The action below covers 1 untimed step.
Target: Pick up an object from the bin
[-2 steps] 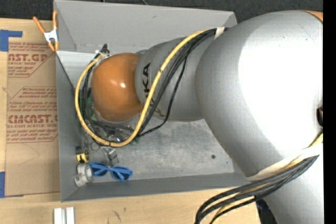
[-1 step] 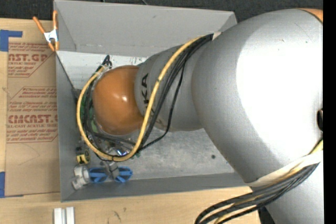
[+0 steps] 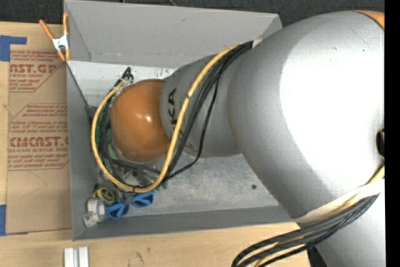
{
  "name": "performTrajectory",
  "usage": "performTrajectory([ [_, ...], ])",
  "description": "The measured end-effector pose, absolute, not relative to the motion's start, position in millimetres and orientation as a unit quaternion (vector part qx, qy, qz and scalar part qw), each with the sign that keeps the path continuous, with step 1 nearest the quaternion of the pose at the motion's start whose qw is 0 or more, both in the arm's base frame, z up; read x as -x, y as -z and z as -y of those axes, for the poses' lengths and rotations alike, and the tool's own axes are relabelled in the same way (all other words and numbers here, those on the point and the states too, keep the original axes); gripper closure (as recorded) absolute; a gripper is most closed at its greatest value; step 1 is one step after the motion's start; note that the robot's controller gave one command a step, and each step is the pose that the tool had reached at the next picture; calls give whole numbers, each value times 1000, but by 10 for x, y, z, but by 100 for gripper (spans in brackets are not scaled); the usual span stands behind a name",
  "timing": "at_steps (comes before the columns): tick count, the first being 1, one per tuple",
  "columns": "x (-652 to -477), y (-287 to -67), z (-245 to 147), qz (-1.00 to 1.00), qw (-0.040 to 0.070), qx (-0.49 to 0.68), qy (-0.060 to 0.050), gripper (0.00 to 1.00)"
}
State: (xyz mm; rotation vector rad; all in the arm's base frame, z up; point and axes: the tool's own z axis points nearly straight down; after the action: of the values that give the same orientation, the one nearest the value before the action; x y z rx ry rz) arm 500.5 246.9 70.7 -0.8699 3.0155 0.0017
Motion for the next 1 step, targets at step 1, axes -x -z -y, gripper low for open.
performTrajectory([
  [1, -4923, -753, -2396, -964, 7, 267, -1, 100],
])
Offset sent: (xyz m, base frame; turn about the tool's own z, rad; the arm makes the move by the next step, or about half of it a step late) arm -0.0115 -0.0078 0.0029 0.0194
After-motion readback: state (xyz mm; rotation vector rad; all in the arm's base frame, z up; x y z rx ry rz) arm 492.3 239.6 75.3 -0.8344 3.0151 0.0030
